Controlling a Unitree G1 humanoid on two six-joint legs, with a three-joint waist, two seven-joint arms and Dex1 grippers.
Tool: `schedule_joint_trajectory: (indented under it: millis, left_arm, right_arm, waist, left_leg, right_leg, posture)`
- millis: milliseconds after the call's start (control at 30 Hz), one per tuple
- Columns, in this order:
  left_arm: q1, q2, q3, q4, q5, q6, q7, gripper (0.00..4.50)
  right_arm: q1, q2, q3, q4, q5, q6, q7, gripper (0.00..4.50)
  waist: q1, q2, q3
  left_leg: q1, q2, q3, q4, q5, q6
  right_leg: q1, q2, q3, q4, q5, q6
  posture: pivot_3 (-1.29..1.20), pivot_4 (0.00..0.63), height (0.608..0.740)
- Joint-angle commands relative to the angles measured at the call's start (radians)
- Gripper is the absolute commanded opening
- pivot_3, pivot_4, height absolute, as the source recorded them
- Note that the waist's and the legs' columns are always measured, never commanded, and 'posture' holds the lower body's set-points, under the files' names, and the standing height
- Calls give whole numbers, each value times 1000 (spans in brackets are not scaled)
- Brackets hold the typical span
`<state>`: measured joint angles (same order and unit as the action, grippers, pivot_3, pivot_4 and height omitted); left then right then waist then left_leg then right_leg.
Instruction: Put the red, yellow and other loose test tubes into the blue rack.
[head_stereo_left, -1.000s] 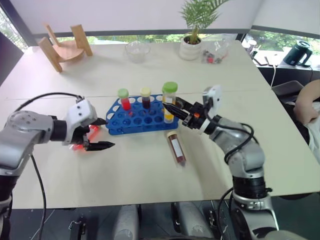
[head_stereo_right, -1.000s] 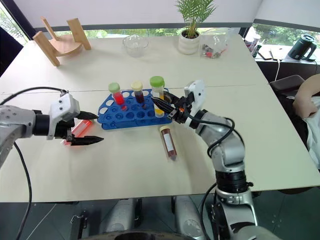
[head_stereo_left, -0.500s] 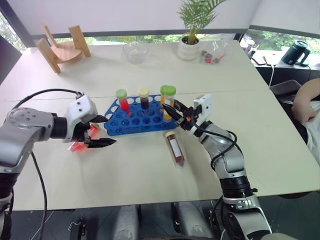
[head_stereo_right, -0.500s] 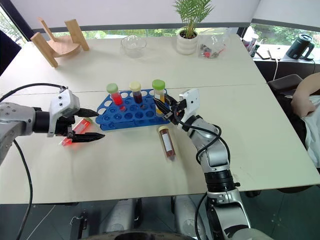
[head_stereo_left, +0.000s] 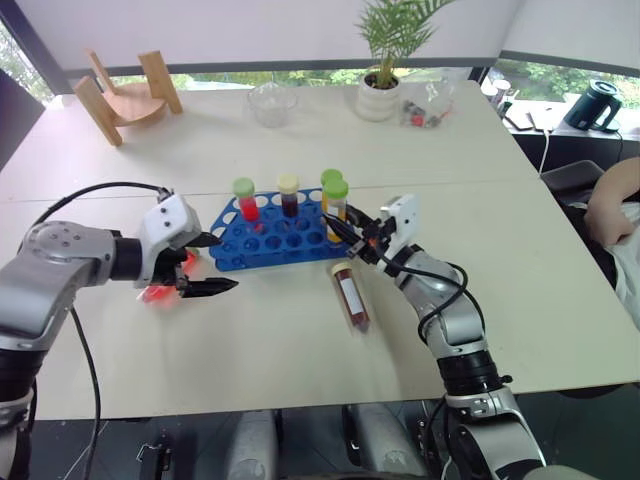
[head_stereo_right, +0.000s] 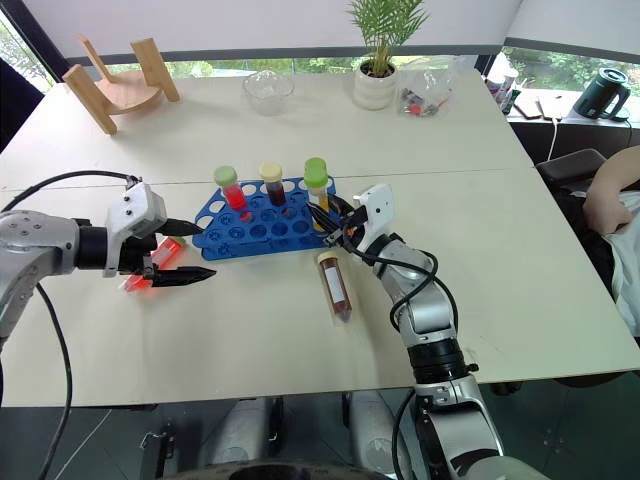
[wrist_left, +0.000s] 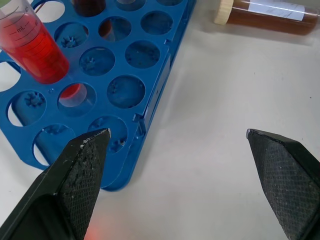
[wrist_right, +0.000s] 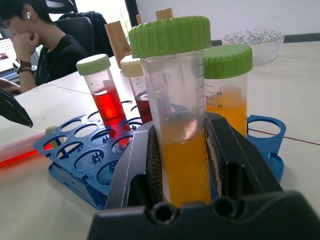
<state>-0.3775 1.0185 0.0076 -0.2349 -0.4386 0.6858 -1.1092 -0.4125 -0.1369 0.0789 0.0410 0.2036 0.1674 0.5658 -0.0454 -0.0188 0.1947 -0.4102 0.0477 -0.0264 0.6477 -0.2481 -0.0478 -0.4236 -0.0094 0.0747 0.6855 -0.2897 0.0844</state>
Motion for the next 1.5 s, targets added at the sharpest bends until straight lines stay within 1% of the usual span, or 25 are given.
schedule_joint_trajectory:
  millis: [33, 133, 167, 300, 367, 433, 500, 567, 600, 667, 700, 767, 867, 933, 1000, 1133, 1200, 1300, 1333, 1400, 1433, 1467, 1500]
  left_arm:
    - [-18, -1, 7, 9, 9, -25, -7, 4500]
    - [-22, -12, 10, 17, 6, -33, -9, 4500]
    - [-22, -16, 9, 19, 8, -37, -9, 4500]
    - [-20, -42, -4, 20, 23, -53, 5, 4500]
    - [-12, -51, -7, 1, 26, -55, 11, 4500]
    - [3, -41, -6, -25, 23, -60, 2, 4500]
    - [21, -18, -8, -47, 34, -73, -10, 4500]
    - [43, 17, -29, -76, 73, -102, -22, 4500]
    - [61, 40, -38, -96, 95, -126, -33, 4500]
    - [66, 51, -50, -147, 105, -131, -31, 4500]
    - [60, 42, -45, -173, 92, -123, -24, 4500]
    - [38, 13, -44, -213, 75, -97, 4, 4500]
    - [28, -21, -55, -249, 77, -69, 45, 4500]
    - [49, -38, -51, -262, 77, -62, 68, 4500]
    - [58, -52, -60, -281, 79, -45, 93, 4500]
    - [119, -71, -49, -295, 84, -51, 131, 4500]
    - [117, -78, -55, -291, 93, -52, 145, 4500]
    - [110, -81, -65, -289, 104, -50, 161, 4500]
    - [110, -82, -64, -287, 104, -50, 164, 4500]
    - [111, -85, -61, -289, 104, -49, 171, 4500]
    - [112, -86, -60, -290, 103, -48, 174, 4500]
    - [114, -87, -58, -290, 103, -48, 176, 4500]
    - [116, -87, -57, -291, 103, -48, 178, 4500]
  right_arm:
    - [18, -15, 7, -97, 23, 22, 8, 2121]
    - [22, -48, -4, -171, 50, 93, 19, 3639]
    - [18, -61, -10, -192, 59, 117, 23, 4080]
    - [-28, -143, -54, -258, 115, 238, 45, 4080]
    - [-50, -241, -66, -308, 154, 376, 86, 4080]
    - [-80, -395, -44, -377, 198, 561, 163, 4080]
    - [-144, -568, 6, -427, 265, 814, 243, 4080]
    - [-211, -687, 58, -448, 313, 973, 305, 4080]
    - [-272, -718, 94, -440, 349, 1108, 316, 4080]
    - [-361, -748, 139, -415, 403, 1259, 347, 4080]
    - [-419, -721, 162, -375, 427, 1348, 344, 4080]
    - [-503, -683, 218, -296, 450, 1432, 328, 4080]
    - [-589, -662, 299, -157, 527, 1447, 300, 4080]
    - [-642, -616, 350, -50, 543, 1447, 232, 4080]
    - [-675, -595, 383, 23, 560, 1447, 183, 4080]
    - [-725, -469, 446, 173, 621, 1447, 14, 4080]
    - [-733, -429, 455, 187, 664, 1447, -52, 4080]
    - [-724, -407, 461, 169, 722, 1447, -129, 4080]
    - [-705, -402, 468, 134, 716, 1447, -150, 3843]
    - [-663, -406, 477, 92, 737, 1447, -192, 3229]
    - [-649, -411, 480, 80, 749, 1447, -208, 2791]
    - [-633, -422, 483, 68, 760, 1447, -221, 2201]
    - [-620, -432, 485, 53, 763, 1447, -232, 1727]
  waist:
    - [0, 0, 0]
    - [1, 0, 0]
    - [1, 0, 0]
    - [1, 0, 0]
    - [3, 0, 0]
    - [4, 1, 1]
    - [3, 1, 1]
    - [1, 1, 1]
    - [-5, 1, 1]
    - [-10, 1, 1]
    - [-9, 1, 1]
    - [-12, 1, 1]
    - [-6, 0, 1]
    - [-2, 0, 1]
    - [-1, 0, 1]
    - [-6, 0, 1]
    - [-6, 0, 1]
    - [-5, 0, 1]
    - [-4, -1, 0]
    - [-2, -1, 0]
    - [-2, -1, 0]
    - [-2, -1, 0]
    - [-1, -1, 0]
  left_leg:
    - [0, 0, 0, 0, 0, 0]
    - [0, 0, 0, 0, 0, 0]
    - [0, 0, 0, 0, 0, 0]
    - [0, 0, 0, 1, 0, 0]
    - [0, 0, 0, 1, 0, 0]
    - [0, 0, 0, 1, 0, 0]
    - [0, 0, 0, 0, 0, 0]
    - [0, 0, 0, 0, 0, 0]
    - [0, 1, 0, 0, 0, 1]
    - [2, 1, 0, -1, 0, 1]
    - [2, 1, 0, -1, 0, 1]
    - [1, 1, 0, 0, -1, 1]
    - [0, 1, 1, 1, -1, 1]
    - [0, 0, 1, 1, -1, 2]
    - [0, 0, 1, 1, -1, 2]
    - [-1, 1, 1, 0, -1, 3]
    - [-1, 1, 0, 0, -1, 3]
    - [-1, 1, 0, 0, -1, 3]
    - [-1, 1, 0, 0, -1, 3]
    - [-1, 1, 0, 0, -1, 3]
    - [-1, 1, 0, 0, -1, 3]
    - [-1, 1, 0, 0, -1, 3]
    - [-1, 1, 0, 0, -1, 3]
  right_leg:
    - [0, 0, 0, 0, 0, 0]
    - [0, 0, 0, 0, 0, 0]
    - [0, 0, 0, 0, 0, 0]
    - [1, 0, 0, 0, 0, 0]
    - [1, 0, 0, 0, 0, 0]
    - [1, 0, 0, 0, 0, 0]
    - [1, -1, 0, -1, 0, 0]
    - [0, -1, 0, -1, 0, 0]
    - [0, 0, 0, -1, 0, -1]
    - [0, 1, 1, -1, -1, -2]
    - [0, 1, 1, -1, -1, -2]
    - [0, 1, 1, -1, -1, -2]
    - [0, 0, 1, -1, -1, -2]
    - [0, 0, 1, -1, -1, -2]
    - [-1, 0, 1, -1, -1, -2]
    - [-1, 0, 1, -1, -1, -2]
    - [-2, 0, 1, -1, -1, -2]
    - [-2, 0, 0, -1, -1, -2]
    - [-2, 0, 0, -1, -1, -2]
    - [-1, 0, 0, -1, -1, -2]
    - [-1, 0, 0, -1, -1, -2]
    - [-1, 0, 0, -1, -1, -2]
    - [-1, 0, 0, -1, -1, -2]
  posture:
    - [0, 150, 740]
    - [0, 150, 740]
    - [0, 150, 740]
    - [0, 150, 740]
    - [0, 150, 740]
    - [0, 150, 740]
    - [0, 150, 740]
    - [0, 150, 740]
    - [0, 150, 740]
    - [0, 150, 740]
    - [0, 150, 740]
    - [0, 150, 740]
    - [0, 150, 740]
    - [0, 150, 740]
    - [0, 150, 740]
    - [0, 150, 740]
    - [0, 150, 740]
    - [0, 150, 740]
    - [0, 150, 740]
    - [0, 150, 740]
    - [0, 150, 740]
    - [0, 150, 740]
    - [0, 150, 740]
